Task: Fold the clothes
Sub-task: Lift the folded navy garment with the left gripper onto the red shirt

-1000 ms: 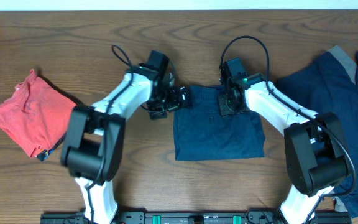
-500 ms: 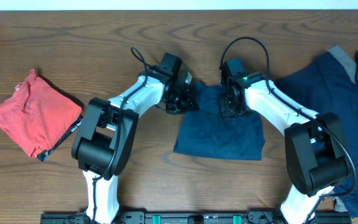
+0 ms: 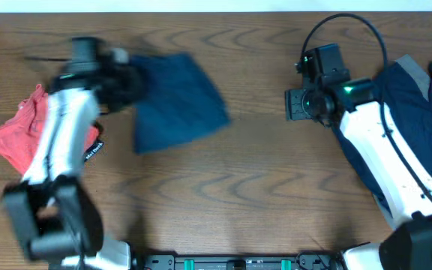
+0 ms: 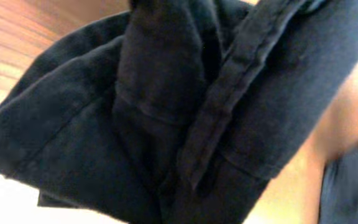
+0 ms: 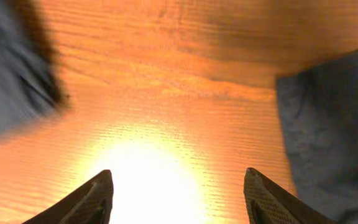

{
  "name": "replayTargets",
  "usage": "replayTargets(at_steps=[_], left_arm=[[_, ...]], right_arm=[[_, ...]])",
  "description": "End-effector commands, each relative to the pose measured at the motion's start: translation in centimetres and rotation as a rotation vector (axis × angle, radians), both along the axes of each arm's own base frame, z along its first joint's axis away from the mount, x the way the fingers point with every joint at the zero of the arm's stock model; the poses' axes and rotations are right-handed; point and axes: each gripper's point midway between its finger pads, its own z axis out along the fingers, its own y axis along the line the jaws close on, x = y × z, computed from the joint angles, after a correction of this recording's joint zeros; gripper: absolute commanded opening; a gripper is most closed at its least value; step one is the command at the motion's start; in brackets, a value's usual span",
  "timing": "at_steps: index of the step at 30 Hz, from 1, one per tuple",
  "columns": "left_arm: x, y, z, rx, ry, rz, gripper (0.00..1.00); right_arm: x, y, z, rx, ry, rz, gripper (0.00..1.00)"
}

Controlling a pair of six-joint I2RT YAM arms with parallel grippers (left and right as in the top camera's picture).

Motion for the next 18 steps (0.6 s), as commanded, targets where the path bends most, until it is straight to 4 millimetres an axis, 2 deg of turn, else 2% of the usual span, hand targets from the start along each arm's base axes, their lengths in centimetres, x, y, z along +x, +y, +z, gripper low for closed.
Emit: replayTargets(at_steps=[1, 4, 6, 8, 11, 16, 17, 18], left_arm=[[-0.9, 7.1, 3.4, 0.115, -0.09, 0.141, 0.06], [-2.5, 14.0, 4.2, 0.224, -0.087, 0.327, 0.06], [-3.7, 17.5, 4.1, 0.255, -0.071, 0.42, 0.06], [-4.8, 19.8, 4.0, 0.255, -0.059, 0.482, 0.07], [-6.2, 22.6, 4.0, 0.255, -0.052, 0.563, 0.07], [-7.9, 25.3, 4.0, 0.24, -0.041, 0.664, 0.07], [-8.1, 25.6, 4.0, 0.241, -0.04, 0.672, 0.1], [-8.3, 25.8, 4.0, 0.24, -0.038, 0.678, 0.23]], right_arm=[[-0.2, -0.2, 0.1, -0.01, 0.007, 0.009, 0.65], [-0.3, -0.3, -0.1, -0.013, 0.017, 0.009, 0.66], [-0.4, -0.3, -0.1, -0.015, 0.021, 0.009, 0.65], [-0.5, -0.4, -0.1, -0.016, 0.025, 0.009, 0.66], [-0.7, -0.4, -0.2, -0.019, 0.035, 0.009, 0.66], [-0.8, -0.4, -0.3, -0.019, 0.036, 0.01, 0.66], [-0.8, -0.4, -0.3, -0.02, 0.037, 0.009, 0.66], [-0.8, -0.4, -0.3, -0.02, 0.037, 0.01, 0.66]])
